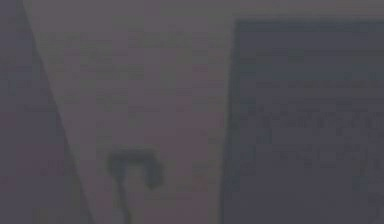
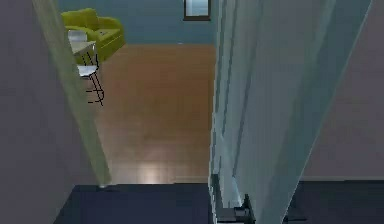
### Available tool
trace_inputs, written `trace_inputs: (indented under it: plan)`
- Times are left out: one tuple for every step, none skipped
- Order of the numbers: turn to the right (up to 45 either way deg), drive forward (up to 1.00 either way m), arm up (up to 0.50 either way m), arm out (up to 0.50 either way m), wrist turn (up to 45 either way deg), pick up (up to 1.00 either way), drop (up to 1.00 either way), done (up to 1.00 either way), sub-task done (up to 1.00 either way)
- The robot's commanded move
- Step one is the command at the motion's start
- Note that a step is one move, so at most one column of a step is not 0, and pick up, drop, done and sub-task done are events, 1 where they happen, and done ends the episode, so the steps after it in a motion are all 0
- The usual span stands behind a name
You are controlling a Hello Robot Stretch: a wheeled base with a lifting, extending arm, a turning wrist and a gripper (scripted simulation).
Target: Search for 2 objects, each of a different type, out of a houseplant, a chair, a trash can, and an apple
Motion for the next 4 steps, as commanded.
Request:
trace_inputs:
  plan:
    - [27.0,0.0,0.0,0.0,0.0,0.0,0.0,0.0,0.0]
    - [0.0,0.35,0.0,0.0,0.0,0.0,0.0,0.0,0.0]
    - [45.0,0.0,0.0,0.0,0.0,0.0,0.0,0.0,0.0]
    - [15.0,0.0,0.0,0.0,0.0,0.0,0.0,0.0,0.0]
